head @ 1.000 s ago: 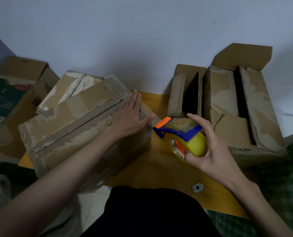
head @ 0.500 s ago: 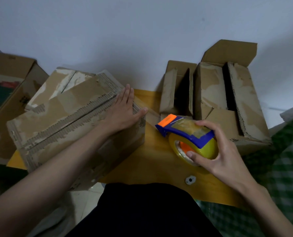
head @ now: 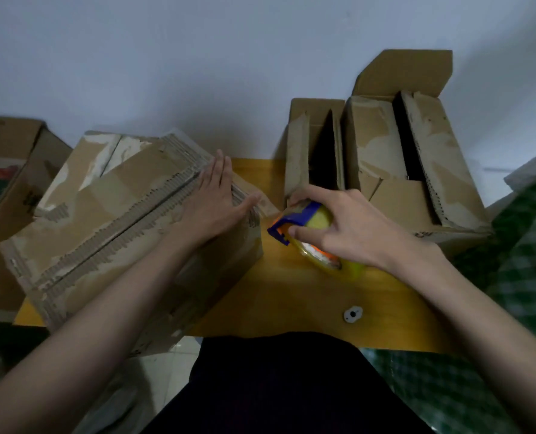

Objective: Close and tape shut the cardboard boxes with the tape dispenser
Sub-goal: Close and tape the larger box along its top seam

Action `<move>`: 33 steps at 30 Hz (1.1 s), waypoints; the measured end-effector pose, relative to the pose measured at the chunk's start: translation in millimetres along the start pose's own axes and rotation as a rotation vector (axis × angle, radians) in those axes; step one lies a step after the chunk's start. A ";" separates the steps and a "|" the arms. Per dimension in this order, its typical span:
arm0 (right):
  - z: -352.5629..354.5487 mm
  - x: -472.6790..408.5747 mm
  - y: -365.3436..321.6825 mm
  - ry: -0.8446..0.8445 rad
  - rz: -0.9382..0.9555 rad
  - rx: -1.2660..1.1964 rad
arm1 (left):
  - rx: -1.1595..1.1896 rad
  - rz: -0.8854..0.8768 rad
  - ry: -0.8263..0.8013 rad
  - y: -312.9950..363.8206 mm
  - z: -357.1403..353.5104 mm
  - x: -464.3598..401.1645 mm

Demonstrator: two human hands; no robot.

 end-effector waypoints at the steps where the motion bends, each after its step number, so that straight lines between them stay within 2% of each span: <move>1: -1.7 -8.2 -0.7 -0.018 -0.003 0.009 | 0.008 0.001 0.005 0.3 0.3 0.3; 4: -13.3 -24.9 -1.4 -0.060 -0.017 0.005 | 0.008 -0.005 -0.004 0.9 0.0 -1.8; 7: -61.9 -16.6 11.4 -0.343 -0.074 0.091 | -0.019 0.016 0.019 -3.8 1.7 -1.2; 8: -78.5 -7.5 20.4 -0.390 -0.107 0.057 | -0.030 0.013 0.011 -4.7 2.0 -1.7; 13: -85.4 3.8 58.7 -0.233 -0.197 -0.068 | -0.024 0.011 0.028 0.5 2.5 -3.7; 23: -76.0 19.0 70.4 0.040 -0.166 -0.202 | -0.117 -0.014 -0.001 3.5 3.5 1.2; 28: -85.2 32.1 77.9 0.091 -0.160 -0.267 | -0.217 0.062 0.028 18.3 2.4 7.9; 33: -131.2 42.4 98.6 -0.025 -0.166 -0.331 | -0.209 0.098 0.032 23.5 0.8 8.7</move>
Point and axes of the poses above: each hand's wrist, its own x-axis away from the middle knuckle, its own z-axis out of the back of the hand, y = z × x, the point moved 6 cm from there along -x, towards the middle knuckle, and after that the axes turned 12 degrees about z, right-handed, at the moved point
